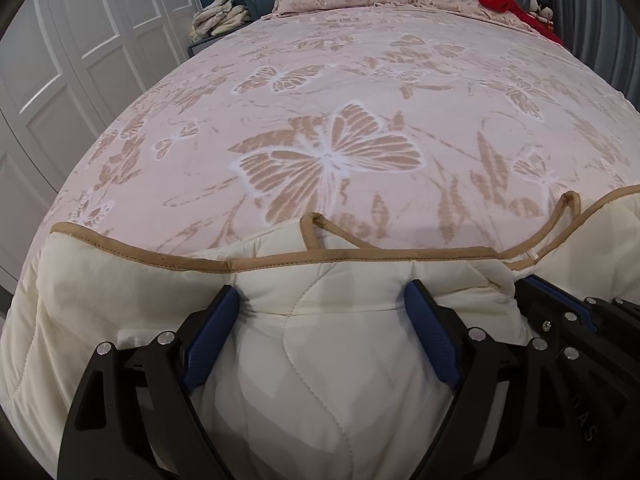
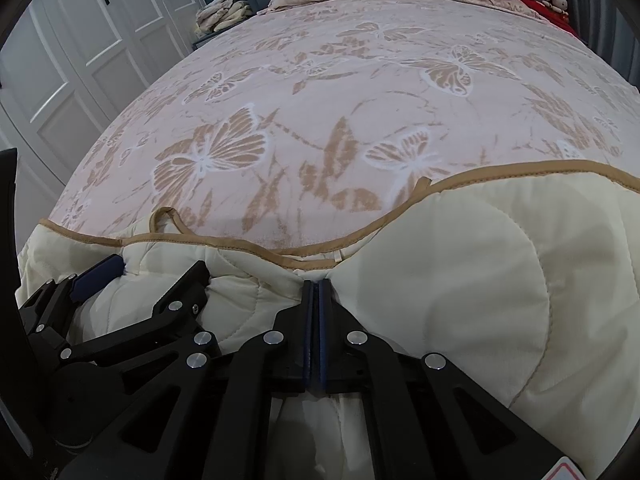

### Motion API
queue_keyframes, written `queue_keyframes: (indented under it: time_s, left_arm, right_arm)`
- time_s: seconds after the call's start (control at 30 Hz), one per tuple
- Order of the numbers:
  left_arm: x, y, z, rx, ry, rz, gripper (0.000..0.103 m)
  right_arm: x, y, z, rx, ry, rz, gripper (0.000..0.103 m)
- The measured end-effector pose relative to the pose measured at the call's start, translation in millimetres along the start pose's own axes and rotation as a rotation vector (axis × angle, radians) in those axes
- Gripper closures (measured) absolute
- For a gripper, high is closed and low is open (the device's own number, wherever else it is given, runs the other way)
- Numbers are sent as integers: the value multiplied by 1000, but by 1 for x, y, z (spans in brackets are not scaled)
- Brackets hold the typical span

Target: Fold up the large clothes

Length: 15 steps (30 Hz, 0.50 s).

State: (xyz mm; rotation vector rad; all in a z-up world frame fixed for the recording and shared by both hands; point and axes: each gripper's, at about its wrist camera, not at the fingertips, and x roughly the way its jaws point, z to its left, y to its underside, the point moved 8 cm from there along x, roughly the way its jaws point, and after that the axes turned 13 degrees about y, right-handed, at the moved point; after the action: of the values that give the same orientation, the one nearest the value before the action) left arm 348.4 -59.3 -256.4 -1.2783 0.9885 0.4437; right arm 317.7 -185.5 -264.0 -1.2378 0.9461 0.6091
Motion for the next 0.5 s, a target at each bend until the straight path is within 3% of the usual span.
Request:
queue_keyframes:
  time_s: [0.2,0.27,0.33,0.5]
  left_arm:
    - [-11,-5,2,-24,47,20,21]
    - [-38,-7,10,-80,105,-11,20]
    - [-71,-4,28,-138,118,-55,13]
    - [-142,36,99,-346,162,-94,10]
  right_arm:
    - [-4,-3,0,-15,7,13,103]
    - [-15,-7,2,-37,29,22,101]
    - [-35,-10,1,-48,83,18,92]
    - [-103,4,3,-58,92,-21,87]
